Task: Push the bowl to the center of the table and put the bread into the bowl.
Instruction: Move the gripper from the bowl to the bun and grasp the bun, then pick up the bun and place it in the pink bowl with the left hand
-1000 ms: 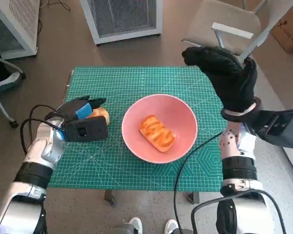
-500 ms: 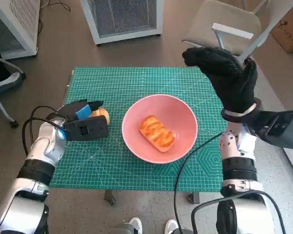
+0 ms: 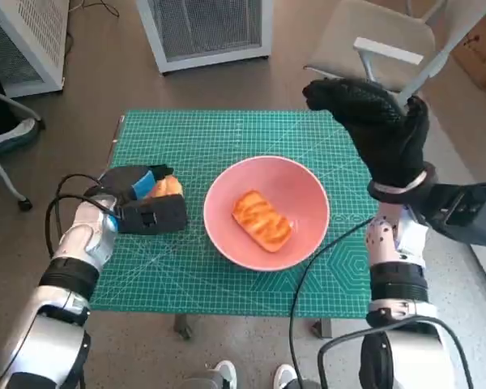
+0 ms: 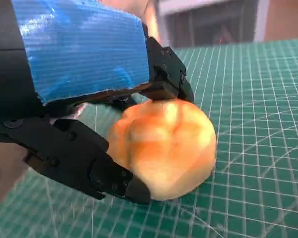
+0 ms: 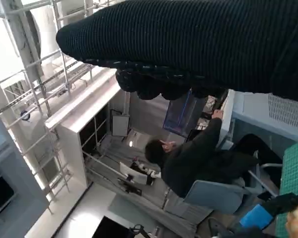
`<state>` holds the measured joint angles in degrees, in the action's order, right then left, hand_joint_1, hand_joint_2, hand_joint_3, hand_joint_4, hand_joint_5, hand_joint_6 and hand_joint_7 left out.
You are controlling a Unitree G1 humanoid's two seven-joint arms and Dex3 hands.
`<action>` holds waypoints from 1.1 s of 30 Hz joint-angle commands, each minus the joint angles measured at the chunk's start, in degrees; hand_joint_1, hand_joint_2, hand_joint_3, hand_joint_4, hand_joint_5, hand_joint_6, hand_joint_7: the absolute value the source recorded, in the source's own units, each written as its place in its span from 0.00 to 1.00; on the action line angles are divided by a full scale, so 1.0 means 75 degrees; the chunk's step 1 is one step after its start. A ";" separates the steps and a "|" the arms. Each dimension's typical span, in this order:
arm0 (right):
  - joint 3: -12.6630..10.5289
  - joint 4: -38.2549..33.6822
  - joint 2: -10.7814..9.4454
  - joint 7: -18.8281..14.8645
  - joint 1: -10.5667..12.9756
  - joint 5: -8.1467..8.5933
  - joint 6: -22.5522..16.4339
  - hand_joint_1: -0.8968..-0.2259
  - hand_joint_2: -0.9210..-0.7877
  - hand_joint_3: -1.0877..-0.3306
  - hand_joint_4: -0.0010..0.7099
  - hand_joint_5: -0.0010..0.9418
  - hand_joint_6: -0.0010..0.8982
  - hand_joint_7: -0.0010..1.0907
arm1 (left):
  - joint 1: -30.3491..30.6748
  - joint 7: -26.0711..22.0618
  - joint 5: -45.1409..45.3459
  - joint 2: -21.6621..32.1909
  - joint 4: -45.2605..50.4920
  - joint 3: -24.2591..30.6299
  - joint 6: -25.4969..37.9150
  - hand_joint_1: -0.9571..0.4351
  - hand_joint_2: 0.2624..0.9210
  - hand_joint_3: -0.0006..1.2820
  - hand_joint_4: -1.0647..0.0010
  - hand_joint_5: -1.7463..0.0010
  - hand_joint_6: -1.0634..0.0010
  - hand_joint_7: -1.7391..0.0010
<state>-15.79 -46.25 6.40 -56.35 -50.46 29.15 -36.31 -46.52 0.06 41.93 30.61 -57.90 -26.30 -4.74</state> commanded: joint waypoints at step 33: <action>0.0012 0.0039 -0.0040 -0.0056 0.0228 0.0000 0.0071 0.39 0.00 0.50 0.30 0.00 0.00 0.54 | -0.0054 -0.0121 -0.0042 0.0426 0.0464 0.0065 -0.0072 0.69 1.00 0.11 0.43 0.30 0.48 0.26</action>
<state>-15.75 -45.76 6.27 -56.36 -50.18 29.13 -36.29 -47.13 0.13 42.20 32.26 -56.71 -26.61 -5.78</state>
